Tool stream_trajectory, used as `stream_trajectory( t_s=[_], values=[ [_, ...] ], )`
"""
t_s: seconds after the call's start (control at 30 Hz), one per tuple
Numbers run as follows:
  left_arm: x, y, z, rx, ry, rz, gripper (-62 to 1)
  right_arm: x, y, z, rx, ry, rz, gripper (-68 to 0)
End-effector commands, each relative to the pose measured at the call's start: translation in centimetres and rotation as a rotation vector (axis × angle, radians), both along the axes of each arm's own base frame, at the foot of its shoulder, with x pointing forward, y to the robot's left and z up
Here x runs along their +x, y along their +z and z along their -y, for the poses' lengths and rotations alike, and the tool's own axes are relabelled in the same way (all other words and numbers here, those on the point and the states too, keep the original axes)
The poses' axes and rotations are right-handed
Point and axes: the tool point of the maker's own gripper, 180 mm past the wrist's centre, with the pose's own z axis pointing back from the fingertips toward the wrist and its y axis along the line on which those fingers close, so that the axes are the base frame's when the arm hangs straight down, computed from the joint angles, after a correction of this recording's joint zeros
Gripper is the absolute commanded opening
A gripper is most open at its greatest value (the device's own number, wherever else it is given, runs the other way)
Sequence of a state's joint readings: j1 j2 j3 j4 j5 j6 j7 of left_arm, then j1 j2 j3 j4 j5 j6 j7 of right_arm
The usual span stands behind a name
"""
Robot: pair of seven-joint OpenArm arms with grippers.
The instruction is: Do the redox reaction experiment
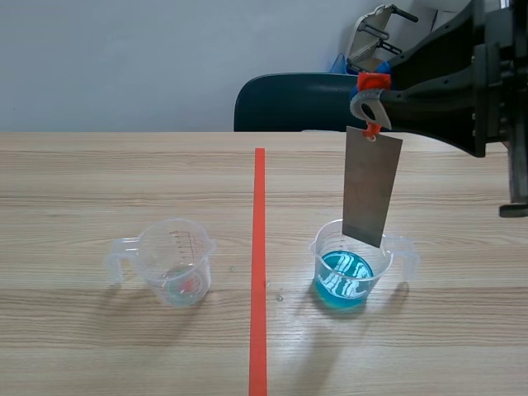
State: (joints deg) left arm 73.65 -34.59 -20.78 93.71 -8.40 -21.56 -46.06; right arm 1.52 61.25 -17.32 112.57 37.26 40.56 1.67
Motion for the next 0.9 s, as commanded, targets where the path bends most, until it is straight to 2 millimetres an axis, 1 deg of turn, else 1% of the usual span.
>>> stream_trajectory(
  t_s=[0.0, 0.37, 0.4, 0.43, 0.5, 0.63, 0.67, 0.8, 0.87],
  values=[
    [-0.1, 0.4, 0.3, -0.024, 0.008, 0.007, 1.4, -0.1, 1.1, -0.4, 0.027, 0.014, 0.025, -66.9],
    [0.3, 0.5, 0.3, -0.022, 0.008, 0.018, 1.4, -0.1, 1.1, -0.4, 0.027, 0.014, 0.025, -66.9],
    [0.3, 0.5, 0.3, -0.023, 0.008, 0.019, -0.1, -0.1, 1.1, -0.4, 0.027, 0.014, 0.025, -66.9],
    [0.3, 0.5, 0.3, -0.023, 0.008, 0.019, -8.3, -0.1, 1.1, -0.4, 0.027, 0.014, 0.025, -66.9],
    [0.3, 0.6, 0.3, -0.024, 0.003, 0.024, -26.7, -0.1, 1.1, -0.4, 0.027, 0.014, 0.025, -66.9],
    [0.4, 0.8, 0.4, -0.026, -0.005, 0.039, -54.6, -0.1, 1.1, -0.4, 0.027, 0.014, 0.025, -66.9],
    [0.5, 1.0, 0.3, -0.023, -0.003, 0.051, -59.1, -0.1, 1.1, -0.4, 0.027, 0.014, 0.025, -66.9],
    [1.2, 2.5, 0.5, -0.038, -0.036, 0.127, -58.0, -0.1, 1.1, -0.4, 0.027, 0.014, 0.025, -66.9],
    [2.0, 2.8, 0.8, -0.031, -0.074, 0.150, -58.0, -0.1, 1.1, -0.4, 0.027, 0.014, 0.025, -66.9]
  ],
)
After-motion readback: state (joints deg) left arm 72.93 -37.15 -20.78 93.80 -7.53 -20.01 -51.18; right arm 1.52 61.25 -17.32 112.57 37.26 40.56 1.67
